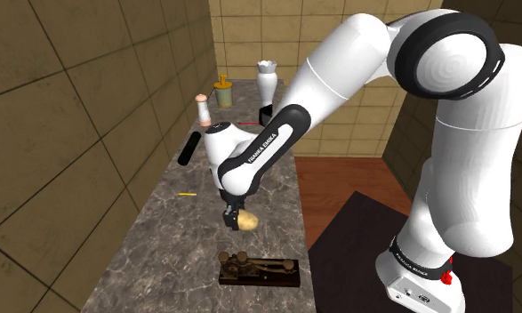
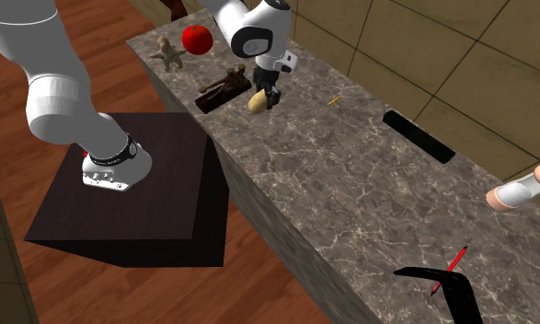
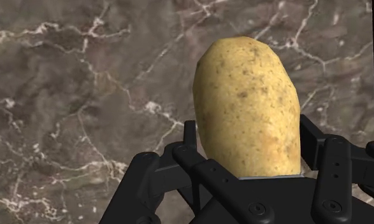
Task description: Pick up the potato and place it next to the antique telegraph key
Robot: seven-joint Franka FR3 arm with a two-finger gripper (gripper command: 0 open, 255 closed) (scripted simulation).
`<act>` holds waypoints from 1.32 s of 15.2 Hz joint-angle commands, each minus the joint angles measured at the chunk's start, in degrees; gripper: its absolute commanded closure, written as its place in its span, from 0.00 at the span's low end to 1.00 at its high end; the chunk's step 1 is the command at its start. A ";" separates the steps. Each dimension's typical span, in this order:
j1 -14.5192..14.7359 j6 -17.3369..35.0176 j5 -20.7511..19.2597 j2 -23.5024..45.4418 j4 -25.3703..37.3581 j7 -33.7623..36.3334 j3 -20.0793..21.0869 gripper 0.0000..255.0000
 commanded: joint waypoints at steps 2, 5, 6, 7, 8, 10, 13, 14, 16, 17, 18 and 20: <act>-0.06 0.71 -0.04 0.58 -0.11 -0.12 -0.06 1.00; -0.06 0.71 -0.04 0.58 -0.11 -0.12 -0.06 1.00; -0.06 0.71 -0.04 0.58 -0.11 -0.12 -0.06 1.00; -0.06 0.71 -0.04 0.58 -0.11 -0.12 -0.06 1.00; -0.06 0.71 -0.04 0.58 -0.11 -0.12 -0.06 1.00; -0.06 0.71 -0.04 0.58 -0.11 -0.12 -0.06 0.00; -0.06 0.71 -0.04 0.58 -0.11 -0.12 -0.06 0.00; -0.06 0.71 -0.04 0.58 -0.11 -0.12 -0.06 0.00; -0.21 -2.88 0.10 -2.05 0.85 -0.23 -0.03 0.00; -0.28 -4.69 0.16 -3.27 1.44 -0.27 -0.02 0.00; -0.33 -6.13 0.21 -4.18 1.97 -0.31 -0.02 0.00; -0.33 -6.13 0.21 -4.18 1.96 -0.31 -0.03 0.00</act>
